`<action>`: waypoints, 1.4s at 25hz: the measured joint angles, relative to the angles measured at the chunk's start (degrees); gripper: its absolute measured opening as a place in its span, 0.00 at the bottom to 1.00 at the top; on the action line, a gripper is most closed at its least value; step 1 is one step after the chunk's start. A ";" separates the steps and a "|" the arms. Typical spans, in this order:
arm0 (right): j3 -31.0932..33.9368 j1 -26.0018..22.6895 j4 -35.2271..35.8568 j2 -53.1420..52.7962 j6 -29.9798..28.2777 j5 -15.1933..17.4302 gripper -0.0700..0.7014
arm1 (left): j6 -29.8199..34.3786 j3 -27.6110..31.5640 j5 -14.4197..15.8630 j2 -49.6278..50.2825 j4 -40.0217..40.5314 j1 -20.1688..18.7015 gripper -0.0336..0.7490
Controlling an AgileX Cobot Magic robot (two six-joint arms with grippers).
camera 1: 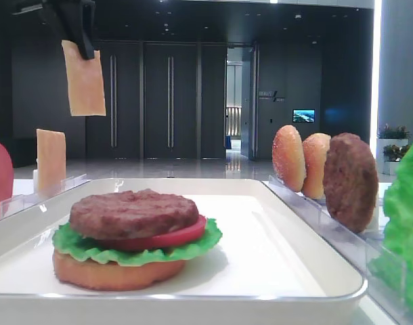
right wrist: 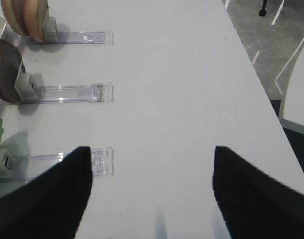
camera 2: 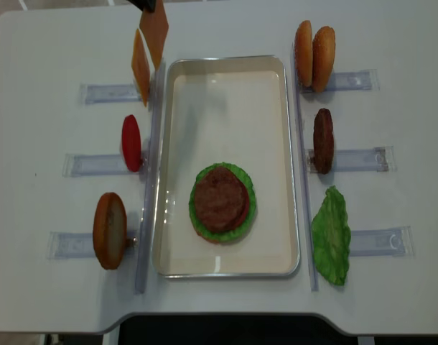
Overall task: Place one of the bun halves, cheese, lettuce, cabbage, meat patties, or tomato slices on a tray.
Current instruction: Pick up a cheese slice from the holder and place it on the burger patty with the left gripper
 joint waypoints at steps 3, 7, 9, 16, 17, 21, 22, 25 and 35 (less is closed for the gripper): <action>0.00 0.00 0.00 0.00 0.00 0.00 0.72 | 0.00 3.28 0.00 -3.41 -2.99 0.00 0.09; 0.00 0.00 0.00 0.00 0.00 0.00 0.72 | 0.28 8.80 0.04 -8.50 -6.98 0.00 0.09; 0.00 0.00 0.00 0.00 0.00 0.00 0.72 | 0.80 11.64 0.04 -10.58 -7.49 0.00 0.09; 0.00 0.00 0.00 0.00 0.00 0.00 0.72 | 2.92 21.16 0.04 -15.98 -7.49 0.00 0.09; 0.00 0.00 0.00 0.00 0.00 0.00 0.72 | 2.98 22.20 0.04 -16.59 -7.57 0.00 0.09; 0.00 0.00 0.00 0.00 0.00 0.00 0.72 | 4.46 25.09 0.04 -18.50 -11.74 0.00 0.09; 0.00 0.00 0.00 0.00 0.00 0.00 0.72 | 5.14 25.42 0.04 -18.73 -13.66 0.00 0.09; 0.00 0.00 0.00 0.00 0.00 0.00 0.72 | 6.29 26.06 0.04 -18.87 -16.92 0.00 0.09; 0.00 0.00 0.00 0.00 0.00 0.00 0.72 | 14.37 30.73 -0.12 -18.99 -26.51 -0.06 0.09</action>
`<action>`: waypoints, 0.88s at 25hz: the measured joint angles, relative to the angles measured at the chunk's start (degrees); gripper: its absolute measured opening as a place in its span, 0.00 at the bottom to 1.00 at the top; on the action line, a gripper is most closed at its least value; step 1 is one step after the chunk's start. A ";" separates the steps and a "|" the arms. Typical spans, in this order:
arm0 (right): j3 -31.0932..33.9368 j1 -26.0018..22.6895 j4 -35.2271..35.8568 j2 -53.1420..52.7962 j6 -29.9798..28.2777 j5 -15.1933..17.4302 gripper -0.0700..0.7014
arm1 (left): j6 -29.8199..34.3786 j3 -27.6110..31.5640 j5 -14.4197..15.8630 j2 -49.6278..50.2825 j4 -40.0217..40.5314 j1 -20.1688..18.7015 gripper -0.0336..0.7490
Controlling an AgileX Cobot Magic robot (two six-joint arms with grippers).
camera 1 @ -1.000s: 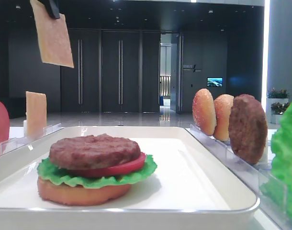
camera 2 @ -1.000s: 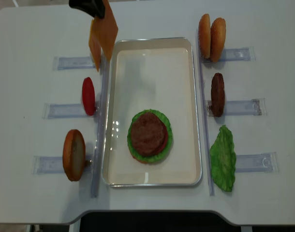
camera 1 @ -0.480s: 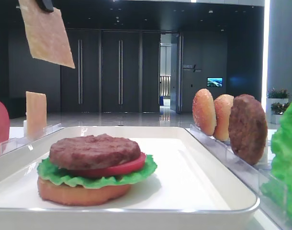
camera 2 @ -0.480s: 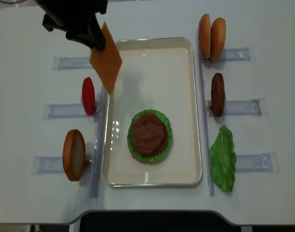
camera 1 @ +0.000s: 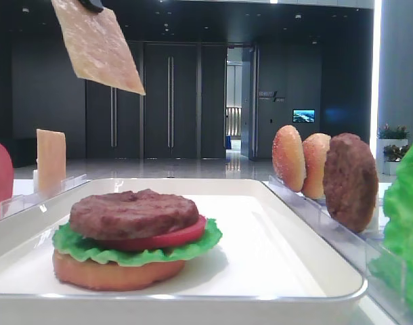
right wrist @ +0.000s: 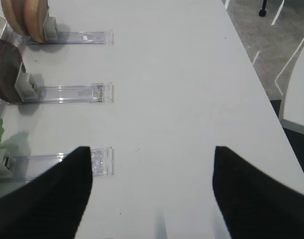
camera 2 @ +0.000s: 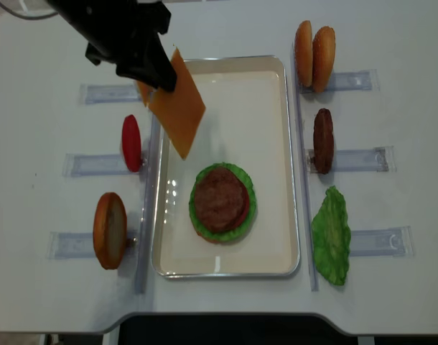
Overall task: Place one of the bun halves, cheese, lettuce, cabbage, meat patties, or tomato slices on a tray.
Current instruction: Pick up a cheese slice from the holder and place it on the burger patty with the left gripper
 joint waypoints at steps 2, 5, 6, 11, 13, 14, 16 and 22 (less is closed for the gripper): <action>0.00 0.00 0.00 0.00 0.00 0.00 0.72 | 2.75 2.22 -0.76 0.00 -3.86 0.00 0.09; 0.00 0.00 0.00 0.00 0.00 0.00 0.72 | 6.03 6.27 -3.36 -0.23 -8.44 0.00 0.09; 0.00 0.00 0.00 0.00 0.00 0.00 0.72 | 6.75 7.90 -4.47 -0.34 -9.45 0.00 0.09; 0.00 0.00 0.00 0.00 0.00 0.00 0.72 | 12.84 15.56 -8.67 -1.39 -15.19 0.00 0.09; 0.00 0.00 0.00 0.00 0.00 0.00 0.72 | 15.47 18.48 -9.63 -1.60 -17.86 0.00 0.09; 0.00 0.00 0.00 0.00 0.00 0.00 0.72 | 17.01 19.81 -10.28 -1.61 -18.84 0.00 0.09; 0.00 0.00 0.00 0.00 0.00 0.00 0.72 | 20.33 22.18 -11.24 -1.61 -21.93 0.00 0.09; 0.00 0.00 0.00 0.00 0.00 0.00 0.72 | 29.52 28.89 -14.13 -1.82 -30.64 0.00 0.09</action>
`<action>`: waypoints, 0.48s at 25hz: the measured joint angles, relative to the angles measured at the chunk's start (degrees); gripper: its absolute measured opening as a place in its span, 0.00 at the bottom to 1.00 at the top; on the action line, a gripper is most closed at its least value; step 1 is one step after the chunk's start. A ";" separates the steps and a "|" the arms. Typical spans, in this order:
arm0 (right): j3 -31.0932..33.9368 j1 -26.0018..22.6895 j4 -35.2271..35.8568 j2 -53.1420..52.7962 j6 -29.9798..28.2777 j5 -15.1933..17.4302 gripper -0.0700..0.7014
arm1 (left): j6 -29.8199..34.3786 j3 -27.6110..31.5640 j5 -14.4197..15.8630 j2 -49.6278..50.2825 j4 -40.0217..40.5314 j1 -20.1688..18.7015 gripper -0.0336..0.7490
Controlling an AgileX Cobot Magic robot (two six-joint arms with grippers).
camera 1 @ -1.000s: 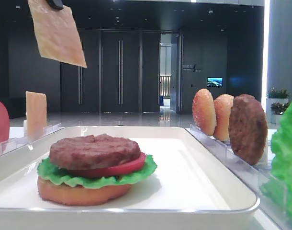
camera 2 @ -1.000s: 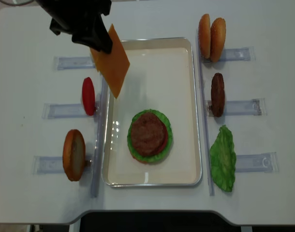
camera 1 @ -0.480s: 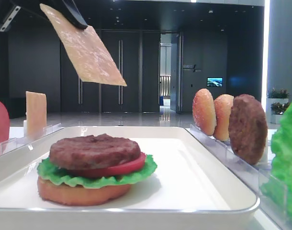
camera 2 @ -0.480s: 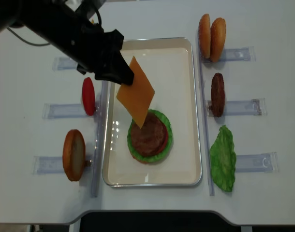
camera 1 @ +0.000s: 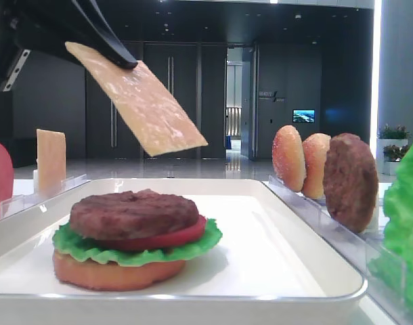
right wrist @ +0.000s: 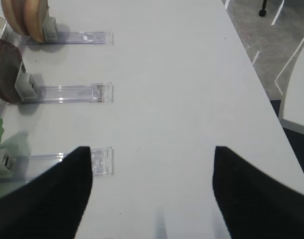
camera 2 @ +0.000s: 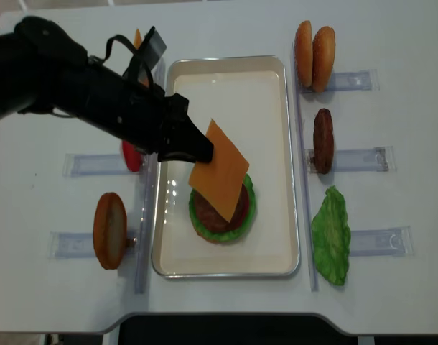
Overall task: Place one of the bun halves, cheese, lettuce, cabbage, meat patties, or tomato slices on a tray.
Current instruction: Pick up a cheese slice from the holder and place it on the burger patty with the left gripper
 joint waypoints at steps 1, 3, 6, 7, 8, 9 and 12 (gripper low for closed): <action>0.00 0.00 0.00 0.00 0.00 0.00 0.72 | 1.57 1.08 -0.76 0.00 -0.86 0.00 0.09; 0.00 0.00 0.00 0.00 0.00 0.00 0.72 | 3.51 2.90 -1.94 -0.04 -1.68 0.00 0.09; 0.00 0.00 0.00 0.00 0.00 0.00 0.72 | 6.46 5.07 -3.39 -0.04 -4.09 0.00 0.09; 0.00 0.00 0.00 0.00 0.00 0.00 0.72 | 7.64 5.61 -3.76 -0.04 -5.44 0.00 0.09; 0.00 0.00 0.00 0.00 0.00 0.00 0.72 | 8.72 6.13 -3.91 -0.04 -6.68 0.00 0.09; 0.00 0.00 0.00 0.00 0.00 0.00 0.72 | 9.39 6.45 -4.11 -0.04 -7.33 0.00 0.09; 0.00 0.00 0.00 0.00 0.00 0.00 0.72 | 10.25 6.75 -4.41 0.14 -8.50 0.00 0.09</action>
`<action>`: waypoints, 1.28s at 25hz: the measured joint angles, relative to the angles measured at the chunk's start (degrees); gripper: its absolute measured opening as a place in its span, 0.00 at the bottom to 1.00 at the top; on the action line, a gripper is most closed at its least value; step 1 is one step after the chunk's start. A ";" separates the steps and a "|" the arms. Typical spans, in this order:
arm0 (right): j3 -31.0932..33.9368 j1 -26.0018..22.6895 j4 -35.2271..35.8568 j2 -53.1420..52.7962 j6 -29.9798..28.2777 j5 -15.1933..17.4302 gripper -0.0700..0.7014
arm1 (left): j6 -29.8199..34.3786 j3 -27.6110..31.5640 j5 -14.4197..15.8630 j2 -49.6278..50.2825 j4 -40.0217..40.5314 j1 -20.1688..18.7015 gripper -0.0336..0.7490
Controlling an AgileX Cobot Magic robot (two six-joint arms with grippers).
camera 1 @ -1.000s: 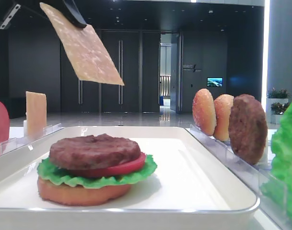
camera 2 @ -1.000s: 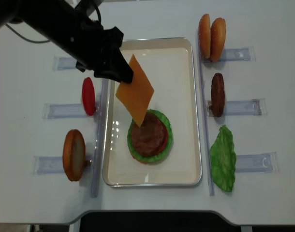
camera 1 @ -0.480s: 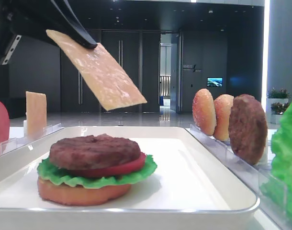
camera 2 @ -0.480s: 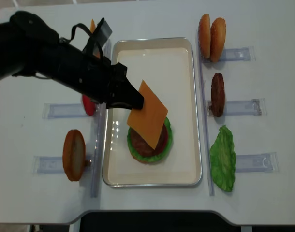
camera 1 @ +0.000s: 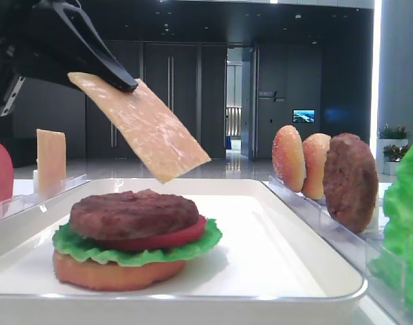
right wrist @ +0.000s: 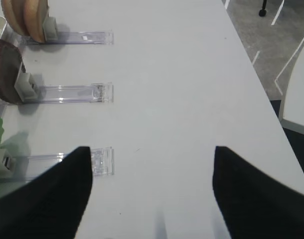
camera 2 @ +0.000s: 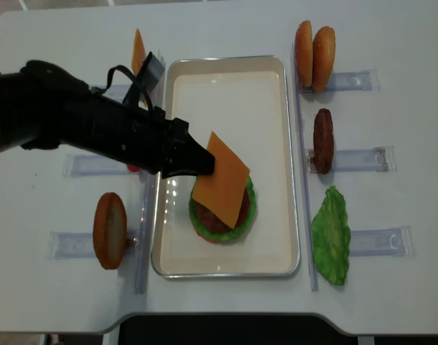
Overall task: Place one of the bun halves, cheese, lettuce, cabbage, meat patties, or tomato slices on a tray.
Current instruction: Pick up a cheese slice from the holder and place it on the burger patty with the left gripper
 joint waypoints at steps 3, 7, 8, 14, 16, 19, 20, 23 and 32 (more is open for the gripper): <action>0.00 0.00 0.00 0.00 0.00 0.00 0.72 | 0.48 0.00 -0.12 1.19 -0.31 0.00 0.09; 0.00 0.00 0.00 0.00 0.00 0.00 0.72 | 0.84 0.04 -0.41 3.07 -0.31 0.00 0.09; 0.00 0.00 0.00 0.00 0.00 0.00 0.72 | 0.94 0.04 -0.41 3.44 -0.31 0.00 0.09; 0.00 0.00 0.00 0.00 0.00 0.00 0.72 | 1.15 0.04 -0.47 4.20 -0.31 0.00 0.09; 0.00 0.00 0.00 0.00 0.00 0.00 0.72 | 1.15 0.04 -0.80 4.25 0.41 0.00 0.09; 0.00 0.00 0.00 0.00 0.00 0.00 0.72 | 1.16 0.04 -1.35 4.25 1.22 0.00 0.09; 0.00 0.00 0.00 0.00 0.00 0.00 0.72 | 1.16 0.04 -1.64 4.25 1.30 0.00 0.09; 0.00 0.00 0.00 0.00 0.00 0.00 0.72 | 1.16 0.04 -2.92 4.25 1.99 0.00 0.09; 0.00 0.00 0.00 0.00 0.00 0.00 0.72 | 1.16 0.04 -5.66 4.25 3.14 0.00 0.09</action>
